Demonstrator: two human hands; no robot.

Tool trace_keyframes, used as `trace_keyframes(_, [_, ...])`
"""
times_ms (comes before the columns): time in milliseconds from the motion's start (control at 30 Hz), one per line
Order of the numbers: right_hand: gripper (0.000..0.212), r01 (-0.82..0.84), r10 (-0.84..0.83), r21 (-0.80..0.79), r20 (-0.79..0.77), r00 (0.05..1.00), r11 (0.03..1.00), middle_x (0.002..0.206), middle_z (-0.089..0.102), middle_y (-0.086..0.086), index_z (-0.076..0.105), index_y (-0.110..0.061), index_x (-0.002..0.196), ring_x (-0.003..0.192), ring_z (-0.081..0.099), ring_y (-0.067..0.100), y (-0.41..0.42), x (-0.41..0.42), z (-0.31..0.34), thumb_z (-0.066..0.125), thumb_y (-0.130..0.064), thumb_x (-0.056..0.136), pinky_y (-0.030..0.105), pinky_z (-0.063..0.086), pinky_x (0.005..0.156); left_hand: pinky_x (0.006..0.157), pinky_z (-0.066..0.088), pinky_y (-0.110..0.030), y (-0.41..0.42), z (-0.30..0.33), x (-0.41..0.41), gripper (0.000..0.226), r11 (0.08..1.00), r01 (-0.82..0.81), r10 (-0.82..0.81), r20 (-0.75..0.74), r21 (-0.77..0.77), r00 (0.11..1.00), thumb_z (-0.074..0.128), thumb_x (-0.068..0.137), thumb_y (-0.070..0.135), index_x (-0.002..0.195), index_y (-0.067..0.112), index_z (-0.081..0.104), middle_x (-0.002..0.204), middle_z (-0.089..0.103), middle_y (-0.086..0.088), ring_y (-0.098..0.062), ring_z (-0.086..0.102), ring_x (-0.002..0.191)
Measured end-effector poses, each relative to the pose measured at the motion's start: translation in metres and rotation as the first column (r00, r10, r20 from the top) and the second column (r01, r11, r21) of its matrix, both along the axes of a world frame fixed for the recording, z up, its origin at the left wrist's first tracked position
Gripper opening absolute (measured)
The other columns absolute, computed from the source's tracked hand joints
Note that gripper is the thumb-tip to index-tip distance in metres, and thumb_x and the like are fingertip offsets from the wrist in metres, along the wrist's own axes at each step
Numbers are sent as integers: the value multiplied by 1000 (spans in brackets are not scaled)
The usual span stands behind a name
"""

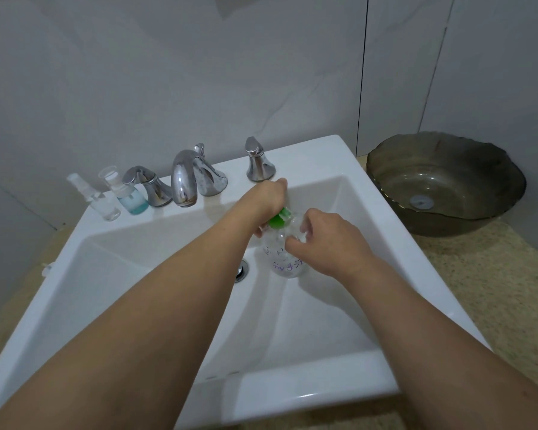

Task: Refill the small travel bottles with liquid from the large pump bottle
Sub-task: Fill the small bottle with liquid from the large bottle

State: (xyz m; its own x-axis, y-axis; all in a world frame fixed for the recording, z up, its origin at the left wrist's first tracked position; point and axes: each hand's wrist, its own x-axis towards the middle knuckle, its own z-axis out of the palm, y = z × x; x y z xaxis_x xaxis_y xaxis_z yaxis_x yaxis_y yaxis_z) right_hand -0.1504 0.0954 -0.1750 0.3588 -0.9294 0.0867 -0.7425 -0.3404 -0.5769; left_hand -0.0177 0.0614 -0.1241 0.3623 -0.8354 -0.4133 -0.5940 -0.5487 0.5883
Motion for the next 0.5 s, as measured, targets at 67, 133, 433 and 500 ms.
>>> trace_keyframes(67, [35,4,-4,12,5,1000,1000,85,58,-6,51,-23,93,79,57,20,0,0,0,59,-53,79,31,41,65,87,57,-63,1,0,-2,39,1000,-23,23,13,-21,1000,21,106,18,120,-1,52,116,63,-31,-50,67,100])
trace_keyframes(133, [34,2,-2,17,10,1000,1000,86,58,-6,51,-23,93,79,57,20,0,0,0,59,-53,78,31,41,65,88,57,-63,0,-1,-1,35,999,-15,17,30,-35,999,20,106,17,116,1,50,117,62,-31,-50,66,100])
trace_keyframes(433, [33,-6,6,19,7,1000,1000,86,57,-6,50,-24,94,79,56,19,0,1,0,59,-51,79,30,39,65,90,57,-60,0,-5,1,41,999,-42,42,-9,-8,999,26,101,16,121,0,58,115,65,-29,-47,67,100])
trace_keyframes(500, [33,-5,5,11,7,1000,1000,87,58,-6,50,-24,95,80,56,20,0,0,1,60,-52,80,30,39,66,85,58,-51,-2,-3,2,45,999,-42,42,-33,-4,999,28,99,25,117,1,61,110,67,-26,-40,65,89])
